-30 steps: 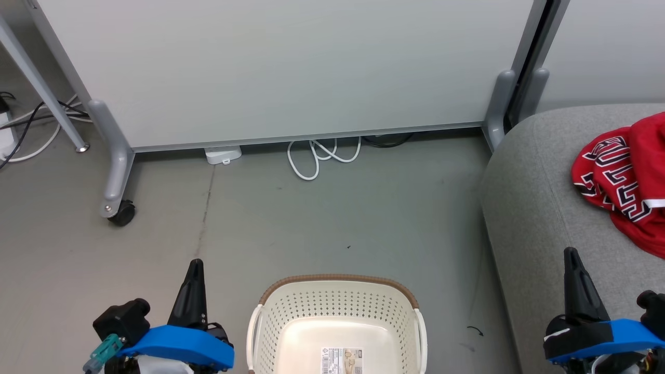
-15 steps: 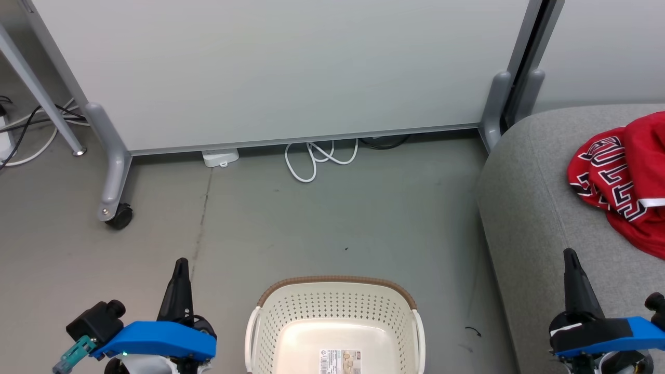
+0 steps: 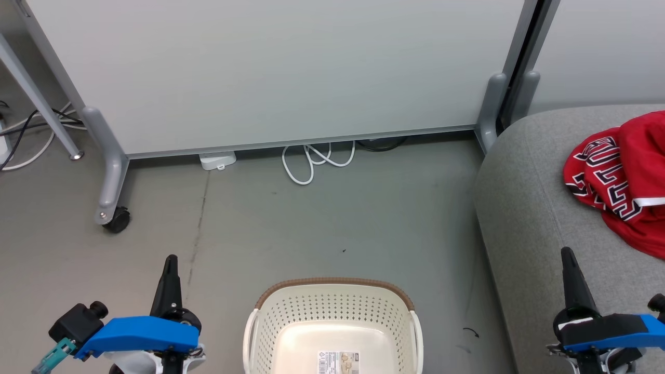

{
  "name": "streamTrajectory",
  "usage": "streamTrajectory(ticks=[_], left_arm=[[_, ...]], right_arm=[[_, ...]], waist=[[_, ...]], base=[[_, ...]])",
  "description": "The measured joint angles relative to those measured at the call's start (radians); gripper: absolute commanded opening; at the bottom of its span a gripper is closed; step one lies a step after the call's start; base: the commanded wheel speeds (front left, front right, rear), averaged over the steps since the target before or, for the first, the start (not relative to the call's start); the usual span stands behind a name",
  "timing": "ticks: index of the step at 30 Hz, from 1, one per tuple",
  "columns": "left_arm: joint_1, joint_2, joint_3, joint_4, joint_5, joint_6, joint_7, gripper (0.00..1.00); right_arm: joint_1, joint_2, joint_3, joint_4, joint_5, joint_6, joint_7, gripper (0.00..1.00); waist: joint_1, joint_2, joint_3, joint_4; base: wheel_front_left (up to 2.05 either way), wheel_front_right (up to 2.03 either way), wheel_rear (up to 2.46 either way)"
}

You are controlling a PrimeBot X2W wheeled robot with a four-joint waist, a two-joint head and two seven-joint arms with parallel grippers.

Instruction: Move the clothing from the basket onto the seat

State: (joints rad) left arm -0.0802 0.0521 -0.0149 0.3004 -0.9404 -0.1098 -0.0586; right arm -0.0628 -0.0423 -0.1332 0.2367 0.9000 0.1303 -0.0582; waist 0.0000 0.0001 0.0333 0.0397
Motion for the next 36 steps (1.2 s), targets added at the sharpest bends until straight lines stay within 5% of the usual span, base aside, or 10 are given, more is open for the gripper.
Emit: streamTrajectory(ticks=[36], left_arm=[[-0.010,-0.001,0.070,-0.028,-0.365,-0.010,0.094,0.00]], right_arm=[[-0.019,-0.002,0.010,0.004,0.388,0.000,0.094,0.00]], waist=[[0.0000,0.0000,-0.014,-0.019]], base=[[0.00,0.00,0.00]])
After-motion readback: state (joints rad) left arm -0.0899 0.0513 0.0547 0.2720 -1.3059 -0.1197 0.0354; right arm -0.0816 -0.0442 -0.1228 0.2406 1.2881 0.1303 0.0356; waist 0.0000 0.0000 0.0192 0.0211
